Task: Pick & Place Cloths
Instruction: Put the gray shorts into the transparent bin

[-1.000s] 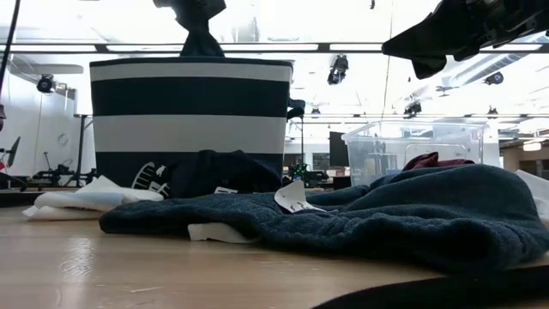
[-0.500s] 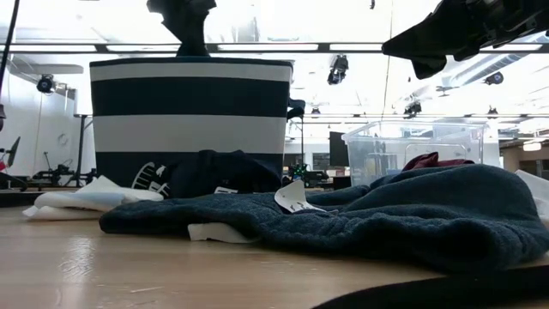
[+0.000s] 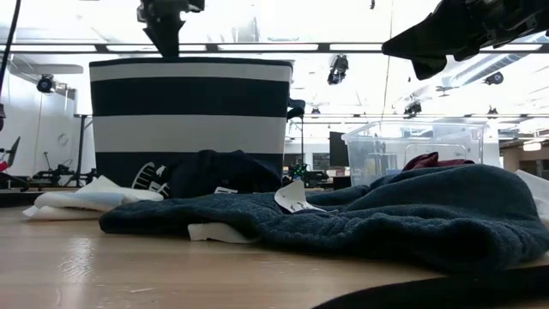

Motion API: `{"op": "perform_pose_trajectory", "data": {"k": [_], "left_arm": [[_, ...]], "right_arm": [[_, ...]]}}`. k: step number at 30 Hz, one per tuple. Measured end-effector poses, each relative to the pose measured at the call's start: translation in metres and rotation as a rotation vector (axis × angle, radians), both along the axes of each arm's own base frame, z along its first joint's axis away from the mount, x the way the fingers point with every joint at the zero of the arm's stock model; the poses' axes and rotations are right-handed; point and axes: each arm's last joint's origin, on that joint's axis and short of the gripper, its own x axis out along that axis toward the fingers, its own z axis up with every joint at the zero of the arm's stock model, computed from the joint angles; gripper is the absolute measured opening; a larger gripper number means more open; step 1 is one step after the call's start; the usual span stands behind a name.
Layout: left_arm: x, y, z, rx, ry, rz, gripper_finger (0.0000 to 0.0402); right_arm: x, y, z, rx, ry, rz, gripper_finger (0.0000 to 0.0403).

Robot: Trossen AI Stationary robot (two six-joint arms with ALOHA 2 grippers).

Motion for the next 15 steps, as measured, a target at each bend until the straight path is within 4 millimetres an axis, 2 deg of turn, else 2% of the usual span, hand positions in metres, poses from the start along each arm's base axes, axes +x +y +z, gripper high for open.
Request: {"op": "perform_pose_trajectory", "data": {"k": [4,7,11,15], "left_arm": [[0.000,0.000,0.000,0.025,0.000,-0.002,0.0227],[0.006,-0.006,0.004,0.064,-0.063,-0.031,0.0227],[0.008,-0.027,0.009,0.083,-0.091,-0.174,0.0227],[-0.007,-0.054,0.014,0.118,-0.197,-0.275,0.0227]], "right_arm": [[0.000,0.000,0.000,0.001,-0.002,0.000,0.0008],[0.000,0.000,0.000,0.001,-0.003,0.000,0.0008],[0.000,0.000,0.000,0.005,-0.002,-0.002,0.0008],[-0.001,0.000,-0.003,0.007,0.009,-0.003,0.0008]]}}
